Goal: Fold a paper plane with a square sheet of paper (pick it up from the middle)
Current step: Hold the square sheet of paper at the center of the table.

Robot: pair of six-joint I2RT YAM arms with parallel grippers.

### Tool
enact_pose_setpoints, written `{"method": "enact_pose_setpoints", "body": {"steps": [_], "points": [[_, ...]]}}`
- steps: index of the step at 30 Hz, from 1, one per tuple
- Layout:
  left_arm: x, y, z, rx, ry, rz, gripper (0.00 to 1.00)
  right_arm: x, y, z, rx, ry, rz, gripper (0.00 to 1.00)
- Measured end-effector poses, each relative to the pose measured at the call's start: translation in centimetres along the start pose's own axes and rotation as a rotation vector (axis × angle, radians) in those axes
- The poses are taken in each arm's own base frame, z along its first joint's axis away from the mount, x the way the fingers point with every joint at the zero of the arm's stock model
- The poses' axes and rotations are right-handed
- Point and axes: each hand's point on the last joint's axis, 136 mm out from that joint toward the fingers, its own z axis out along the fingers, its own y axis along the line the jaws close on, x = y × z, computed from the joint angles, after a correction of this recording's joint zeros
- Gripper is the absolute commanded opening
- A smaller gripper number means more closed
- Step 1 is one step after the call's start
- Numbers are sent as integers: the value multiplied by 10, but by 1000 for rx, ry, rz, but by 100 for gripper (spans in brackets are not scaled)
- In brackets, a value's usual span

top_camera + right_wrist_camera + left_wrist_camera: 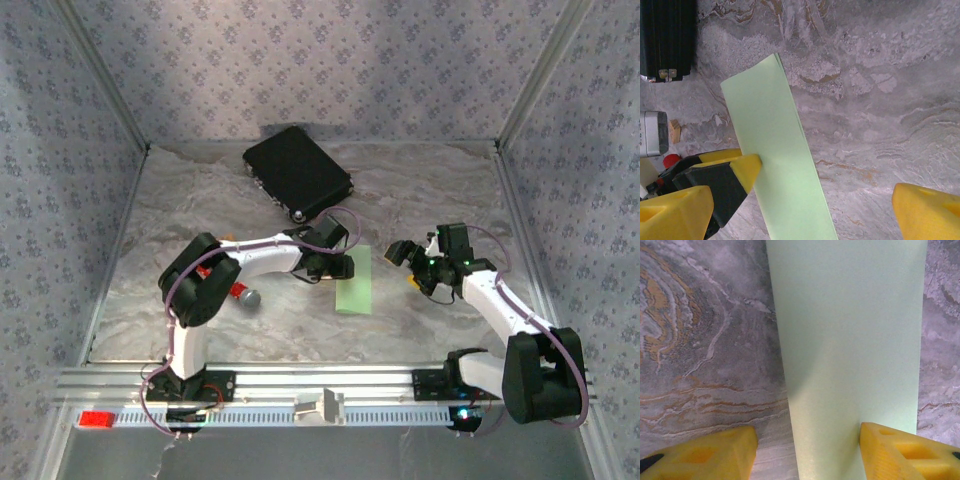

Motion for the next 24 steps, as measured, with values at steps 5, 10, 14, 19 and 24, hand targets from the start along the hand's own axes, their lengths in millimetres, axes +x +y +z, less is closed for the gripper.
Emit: {"method": "enact_pose_setpoints", "body": {"steps": [5,10,14,19,24], "points": [[0,0,1,-7,6,0,59,0,0,0,0,0,0,94],[0,0,2,-20,18,3,59,0,0,0,0,0,0,94],[0,0,2,-26,25,6,59,0,0,0,0,0,0,94],[0,1,2,-41,32,18,59,0,0,0,1,0,0,94],[0,0,2,-51,35,30,59,0,0,0,0,0,0,94]]}}
